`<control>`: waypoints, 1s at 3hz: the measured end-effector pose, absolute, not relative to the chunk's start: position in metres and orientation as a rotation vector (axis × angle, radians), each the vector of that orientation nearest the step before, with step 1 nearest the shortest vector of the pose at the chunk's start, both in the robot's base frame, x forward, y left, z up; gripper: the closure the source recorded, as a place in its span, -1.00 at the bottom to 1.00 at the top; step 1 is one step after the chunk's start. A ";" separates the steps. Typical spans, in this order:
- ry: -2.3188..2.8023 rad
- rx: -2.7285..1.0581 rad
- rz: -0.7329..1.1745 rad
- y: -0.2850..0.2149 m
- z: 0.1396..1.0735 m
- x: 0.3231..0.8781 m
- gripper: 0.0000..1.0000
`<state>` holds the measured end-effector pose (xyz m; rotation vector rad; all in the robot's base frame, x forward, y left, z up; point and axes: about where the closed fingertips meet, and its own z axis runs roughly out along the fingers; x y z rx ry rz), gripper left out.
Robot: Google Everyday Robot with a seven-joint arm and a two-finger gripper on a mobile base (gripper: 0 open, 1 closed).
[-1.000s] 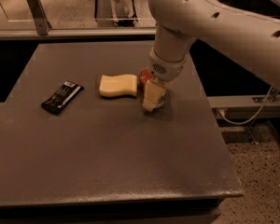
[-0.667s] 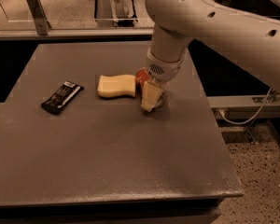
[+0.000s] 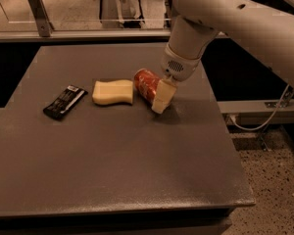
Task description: Pick coke can
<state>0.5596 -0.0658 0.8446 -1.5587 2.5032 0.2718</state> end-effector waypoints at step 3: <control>2.280 -1.645 0.339 -0.089 0.883 0.578 1.00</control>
Offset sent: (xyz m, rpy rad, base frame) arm 0.0159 -0.0245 0.0520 0.2156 -0.1054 0.1868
